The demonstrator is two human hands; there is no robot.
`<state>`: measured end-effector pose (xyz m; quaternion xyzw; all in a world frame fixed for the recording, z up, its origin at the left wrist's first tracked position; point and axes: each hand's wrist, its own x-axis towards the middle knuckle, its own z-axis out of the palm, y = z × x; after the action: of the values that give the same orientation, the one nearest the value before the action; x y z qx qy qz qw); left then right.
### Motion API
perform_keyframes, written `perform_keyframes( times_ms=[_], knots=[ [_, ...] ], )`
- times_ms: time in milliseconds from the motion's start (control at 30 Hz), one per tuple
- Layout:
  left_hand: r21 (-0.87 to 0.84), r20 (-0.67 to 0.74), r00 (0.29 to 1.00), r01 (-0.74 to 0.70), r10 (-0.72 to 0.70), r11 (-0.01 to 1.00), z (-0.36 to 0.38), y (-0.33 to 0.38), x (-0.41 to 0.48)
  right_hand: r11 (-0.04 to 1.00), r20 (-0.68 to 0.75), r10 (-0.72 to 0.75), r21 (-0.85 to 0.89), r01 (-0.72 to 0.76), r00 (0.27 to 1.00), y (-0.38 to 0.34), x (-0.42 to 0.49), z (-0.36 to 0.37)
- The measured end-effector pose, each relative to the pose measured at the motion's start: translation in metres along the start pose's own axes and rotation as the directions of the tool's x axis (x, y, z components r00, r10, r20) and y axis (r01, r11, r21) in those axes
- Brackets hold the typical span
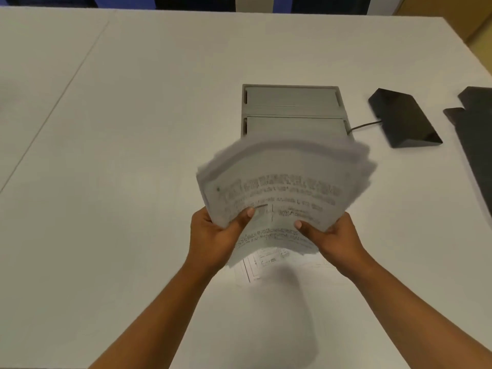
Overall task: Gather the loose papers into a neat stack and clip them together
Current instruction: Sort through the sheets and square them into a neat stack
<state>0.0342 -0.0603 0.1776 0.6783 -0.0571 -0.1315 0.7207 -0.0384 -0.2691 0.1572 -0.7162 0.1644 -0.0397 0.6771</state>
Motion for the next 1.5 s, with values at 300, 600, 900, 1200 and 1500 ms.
perform_keyframes(
  times_ms=[300, 600, 900, 1200, 1500],
  knots=[
    [0.091, 0.014, 1.0, -0.002, 0.0, 0.996, -0.006, -0.02, -0.003, 0.999, -0.028, -0.044, -0.013, 0.044, 0.999, 0.013, -0.003, 0.005],
    [0.075, 0.041, 0.999, 0.025, -0.028, 0.997, -0.009, -0.032, -0.002, 0.996, 0.006, 0.002, -0.085, -0.002, 1.0, 0.023, -0.008, 0.005],
    [0.055, 0.028, 0.961, 0.272, -0.274, 0.961, -0.015, -0.069, -0.017, 0.975, -0.046, 0.147, -0.162, -0.153, 0.988, 0.05, -0.022, 0.002],
    [0.061, 0.083, 0.902, 0.419, -0.423, 0.906, -0.038, -0.063, -0.033, 0.961, 0.072, 0.27, 0.042, -0.273, 0.96, 0.038, -0.014, 0.004],
    [-0.017, 0.041, 0.885, 0.465, -0.464, 0.885, -0.095, -0.056, -0.049, 0.794, -0.389, 0.1, -0.523, -0.308, 0.916, 0.069, 0.007, -0.01]
  ],
)
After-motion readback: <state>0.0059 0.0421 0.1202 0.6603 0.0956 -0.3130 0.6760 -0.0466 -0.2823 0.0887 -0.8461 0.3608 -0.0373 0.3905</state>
